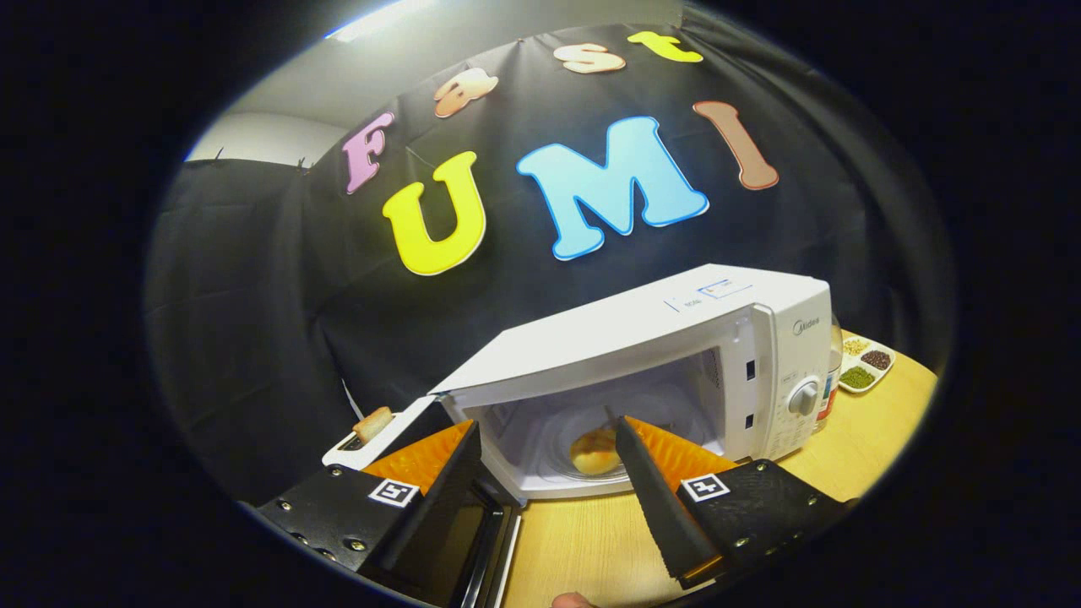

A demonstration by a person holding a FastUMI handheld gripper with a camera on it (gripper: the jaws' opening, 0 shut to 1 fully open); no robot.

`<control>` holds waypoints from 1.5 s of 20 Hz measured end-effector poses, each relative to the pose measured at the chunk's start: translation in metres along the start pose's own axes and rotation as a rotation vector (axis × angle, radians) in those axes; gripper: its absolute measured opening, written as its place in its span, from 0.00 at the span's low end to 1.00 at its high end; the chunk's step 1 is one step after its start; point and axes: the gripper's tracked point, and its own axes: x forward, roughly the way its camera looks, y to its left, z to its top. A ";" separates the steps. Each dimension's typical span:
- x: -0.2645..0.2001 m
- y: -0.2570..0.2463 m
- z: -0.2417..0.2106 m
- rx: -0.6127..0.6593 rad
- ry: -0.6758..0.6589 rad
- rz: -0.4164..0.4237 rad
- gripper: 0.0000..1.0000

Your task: Open the microwave, put the food inside, and close the microwave door.

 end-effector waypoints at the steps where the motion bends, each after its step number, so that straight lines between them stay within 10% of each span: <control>1: -0.011 0.007 0.003 -0.008 -0.004 0.009 0.97; 27: -0.198 0.225 -0.075 -0.212 0.099 0.516 0.97; 30: -0.200 0.230 -0.105 -0.228 0.175 0.537 0.85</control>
